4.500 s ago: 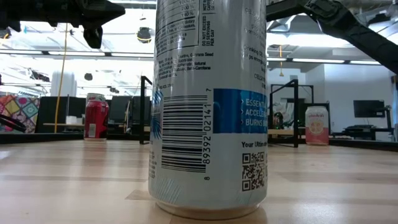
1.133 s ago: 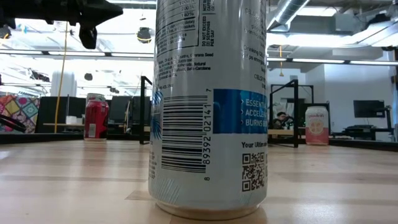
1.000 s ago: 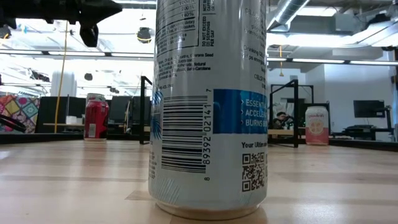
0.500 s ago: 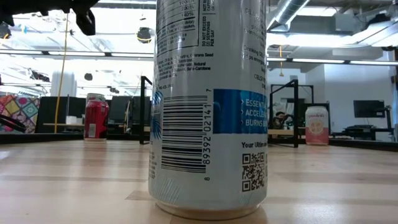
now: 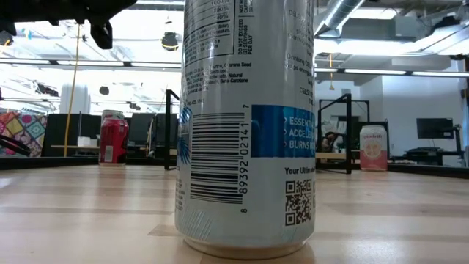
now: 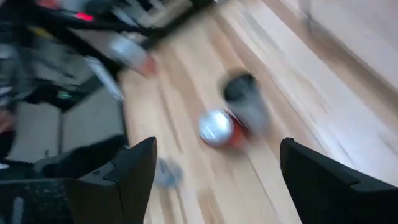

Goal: Place canned beverage on shelf
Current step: Put the bottom right white pink soda can on the shelf

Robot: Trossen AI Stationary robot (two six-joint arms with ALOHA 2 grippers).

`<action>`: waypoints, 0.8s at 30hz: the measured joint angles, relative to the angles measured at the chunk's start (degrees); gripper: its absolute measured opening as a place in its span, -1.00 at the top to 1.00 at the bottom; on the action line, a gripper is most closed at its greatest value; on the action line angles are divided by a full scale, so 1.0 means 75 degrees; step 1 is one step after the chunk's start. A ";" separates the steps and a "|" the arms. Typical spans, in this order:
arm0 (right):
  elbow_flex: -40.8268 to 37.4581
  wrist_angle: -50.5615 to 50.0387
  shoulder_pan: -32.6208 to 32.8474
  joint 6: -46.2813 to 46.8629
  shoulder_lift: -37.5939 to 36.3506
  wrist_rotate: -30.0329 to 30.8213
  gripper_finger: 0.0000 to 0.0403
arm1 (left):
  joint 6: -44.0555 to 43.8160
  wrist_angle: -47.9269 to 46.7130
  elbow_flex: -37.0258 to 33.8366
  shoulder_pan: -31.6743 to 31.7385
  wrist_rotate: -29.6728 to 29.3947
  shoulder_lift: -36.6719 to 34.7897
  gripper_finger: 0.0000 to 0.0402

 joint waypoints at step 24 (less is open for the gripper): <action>0.1248 -0.4920 0.2187 0.6536 0.0678 -0.1605 -0.56 | 0.0258 -0.0009 0.0003 0.0000 -0.0042 0.0000 1.00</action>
